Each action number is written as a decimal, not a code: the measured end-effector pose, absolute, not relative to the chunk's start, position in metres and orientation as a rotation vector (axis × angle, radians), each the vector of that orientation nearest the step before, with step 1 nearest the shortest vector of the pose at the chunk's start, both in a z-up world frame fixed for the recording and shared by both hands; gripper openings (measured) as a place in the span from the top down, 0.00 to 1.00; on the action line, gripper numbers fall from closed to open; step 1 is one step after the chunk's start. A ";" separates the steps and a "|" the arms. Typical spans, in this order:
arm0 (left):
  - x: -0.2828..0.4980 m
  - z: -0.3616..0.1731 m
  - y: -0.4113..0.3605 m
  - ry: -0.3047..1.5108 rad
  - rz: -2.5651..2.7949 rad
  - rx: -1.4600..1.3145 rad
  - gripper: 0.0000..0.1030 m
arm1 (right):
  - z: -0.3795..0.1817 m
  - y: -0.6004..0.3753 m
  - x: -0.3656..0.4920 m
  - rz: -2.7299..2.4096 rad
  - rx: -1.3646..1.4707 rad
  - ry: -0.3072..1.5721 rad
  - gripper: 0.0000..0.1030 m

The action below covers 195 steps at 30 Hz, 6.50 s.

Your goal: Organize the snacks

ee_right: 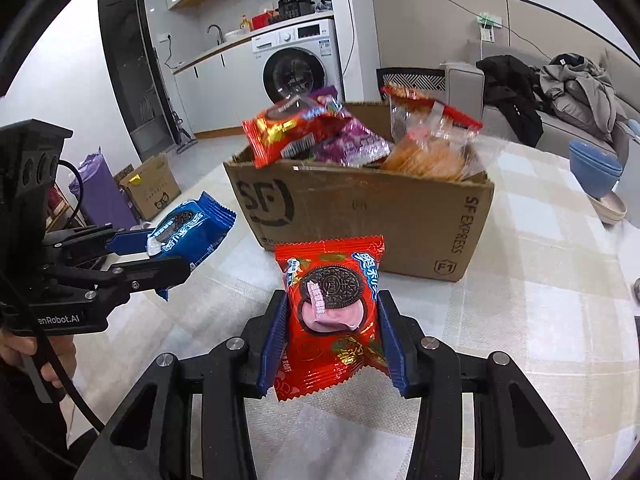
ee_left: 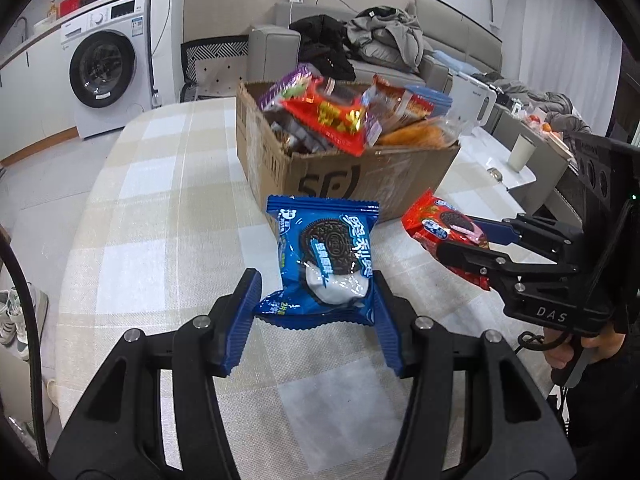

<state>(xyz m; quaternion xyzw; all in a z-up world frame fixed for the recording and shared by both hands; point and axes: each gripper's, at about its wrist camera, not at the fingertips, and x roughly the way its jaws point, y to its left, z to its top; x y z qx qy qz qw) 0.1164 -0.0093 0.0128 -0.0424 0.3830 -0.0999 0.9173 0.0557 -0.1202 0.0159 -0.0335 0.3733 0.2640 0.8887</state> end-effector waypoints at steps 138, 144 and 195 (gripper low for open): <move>0.088 0.045 -0.013 0.507 -0.054 -0.040 0.01 | 0.052 -0.189 0.048 0.573 0.055 0.477 0.00; 0.092 0.035 0.000 0.489 -0.022 -0.084 0.01 | 0.048 -0.184 0.040 0.558 0.025 0.456 0.00; 0.103 0.006 0.002 0.453 -0.006 -0.082 0.01 | 0.032 -0.186 0.038 0.518 0.045 0.425 0.00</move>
